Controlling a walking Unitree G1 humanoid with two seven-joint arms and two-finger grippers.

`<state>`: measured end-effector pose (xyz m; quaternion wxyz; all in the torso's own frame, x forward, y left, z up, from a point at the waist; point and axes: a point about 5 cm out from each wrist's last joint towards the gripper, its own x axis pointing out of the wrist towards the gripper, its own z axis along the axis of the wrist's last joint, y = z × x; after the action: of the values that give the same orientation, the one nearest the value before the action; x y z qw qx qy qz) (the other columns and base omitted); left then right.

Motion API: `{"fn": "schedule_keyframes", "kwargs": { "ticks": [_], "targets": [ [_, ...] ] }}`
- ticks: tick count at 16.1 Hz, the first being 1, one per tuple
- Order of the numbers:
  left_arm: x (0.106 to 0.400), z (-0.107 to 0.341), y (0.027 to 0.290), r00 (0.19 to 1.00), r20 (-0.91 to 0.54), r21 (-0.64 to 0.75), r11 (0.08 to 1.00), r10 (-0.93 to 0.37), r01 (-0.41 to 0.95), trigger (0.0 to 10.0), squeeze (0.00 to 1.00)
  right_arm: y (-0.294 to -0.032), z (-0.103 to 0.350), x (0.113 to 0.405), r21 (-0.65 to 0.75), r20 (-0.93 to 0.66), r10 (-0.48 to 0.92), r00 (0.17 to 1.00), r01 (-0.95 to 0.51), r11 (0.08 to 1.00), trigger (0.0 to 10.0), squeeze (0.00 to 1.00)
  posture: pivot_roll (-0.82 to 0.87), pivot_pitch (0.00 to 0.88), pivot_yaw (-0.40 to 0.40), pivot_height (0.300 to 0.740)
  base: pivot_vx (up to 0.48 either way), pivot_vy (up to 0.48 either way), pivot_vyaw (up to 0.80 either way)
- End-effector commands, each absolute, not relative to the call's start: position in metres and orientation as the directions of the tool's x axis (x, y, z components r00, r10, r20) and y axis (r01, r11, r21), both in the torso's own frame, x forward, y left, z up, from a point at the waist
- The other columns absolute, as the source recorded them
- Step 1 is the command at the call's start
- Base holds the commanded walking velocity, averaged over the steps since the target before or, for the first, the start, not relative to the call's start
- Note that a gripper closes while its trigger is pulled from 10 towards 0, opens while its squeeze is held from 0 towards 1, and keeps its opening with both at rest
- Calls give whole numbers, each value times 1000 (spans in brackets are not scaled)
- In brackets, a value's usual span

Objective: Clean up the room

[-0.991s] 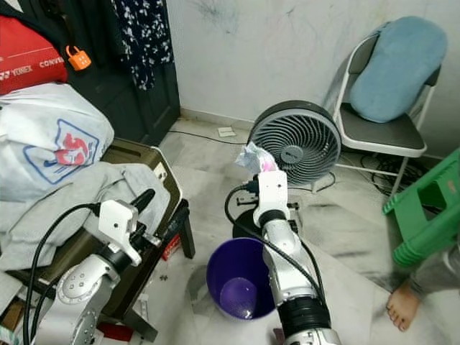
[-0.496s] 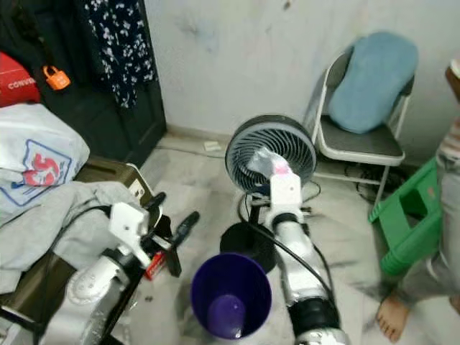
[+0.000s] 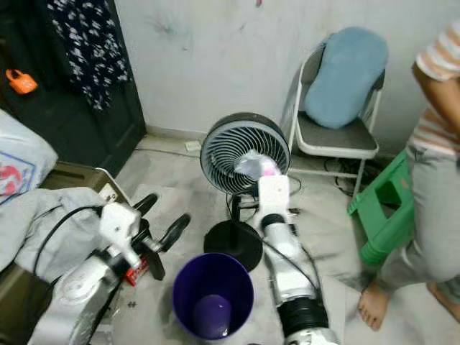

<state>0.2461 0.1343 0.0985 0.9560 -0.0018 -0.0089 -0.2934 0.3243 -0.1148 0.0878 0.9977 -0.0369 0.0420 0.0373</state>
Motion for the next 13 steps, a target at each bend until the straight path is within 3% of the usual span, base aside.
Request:
{"fn": "schedule_keyframes", "kwargs": {
  "ticks": [1,7,13],
  "targets": [
    [243,99,140,814,15,16,814,-580,580,10000,0,-116,88,326,-102,-95,59,994,-68,992,10000,0,56,52,-29,740,0,0,0],
    [229,102,151,687,-72,54,685,-723,727,10000,0,-126,63,322,-30,-274,-121,954,117,993,10000,0,77,100,-16,740,0,0,0],
    [188,107,162,569,-175,55,569,-803,820,10000,0,-118,57,323,-34,-320,-167,933,165,986,10000,0,132,229,15,740,0,0,0]
  ]
}}
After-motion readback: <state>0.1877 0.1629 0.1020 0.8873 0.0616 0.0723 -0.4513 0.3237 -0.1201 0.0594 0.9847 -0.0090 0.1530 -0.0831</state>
